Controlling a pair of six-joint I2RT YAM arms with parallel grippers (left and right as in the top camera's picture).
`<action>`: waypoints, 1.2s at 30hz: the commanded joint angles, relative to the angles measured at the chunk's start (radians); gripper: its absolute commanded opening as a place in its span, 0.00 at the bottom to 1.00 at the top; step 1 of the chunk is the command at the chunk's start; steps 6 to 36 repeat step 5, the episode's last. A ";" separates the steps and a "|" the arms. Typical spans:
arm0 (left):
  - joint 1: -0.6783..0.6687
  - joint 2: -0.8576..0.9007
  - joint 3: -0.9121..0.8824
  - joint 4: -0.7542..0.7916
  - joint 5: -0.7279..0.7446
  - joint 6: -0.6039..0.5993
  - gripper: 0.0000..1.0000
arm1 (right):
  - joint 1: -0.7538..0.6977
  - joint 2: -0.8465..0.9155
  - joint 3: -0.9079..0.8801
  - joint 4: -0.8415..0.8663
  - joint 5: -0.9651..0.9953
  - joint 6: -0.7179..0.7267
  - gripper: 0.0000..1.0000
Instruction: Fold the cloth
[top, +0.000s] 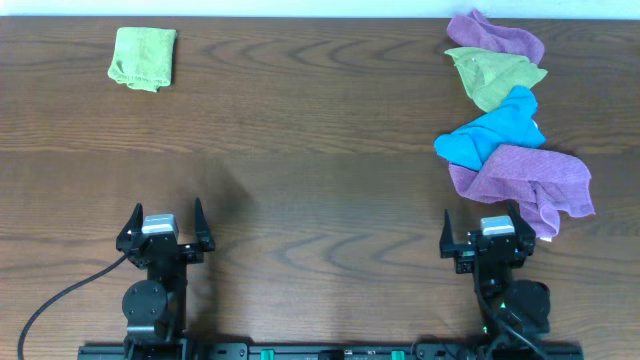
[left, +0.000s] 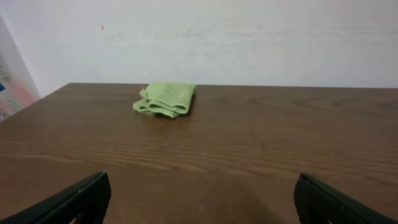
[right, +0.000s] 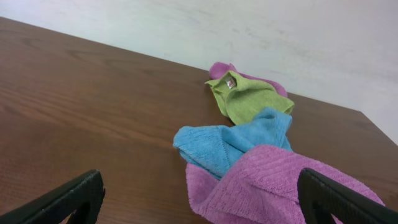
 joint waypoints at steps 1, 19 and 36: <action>0.004 -0.006 -0.014 -0.051 -0.047 0.011 0.95 | -0.001 -0.011 -0.006 -0.003 0.000 -0.010 0.99; 0.004 -0.006 -0.014 -0.051 -0.047 0.011 0.96 | -0.001 -0.011 -0.006 -0.003 0.000 -0.010 0.99; 0.004 -0.006 -0.014 -0.051 -0.047 0.011 0.96 | -0.001 -0.011 -0.006 -0.003 0.000 -0.010 0.99</action>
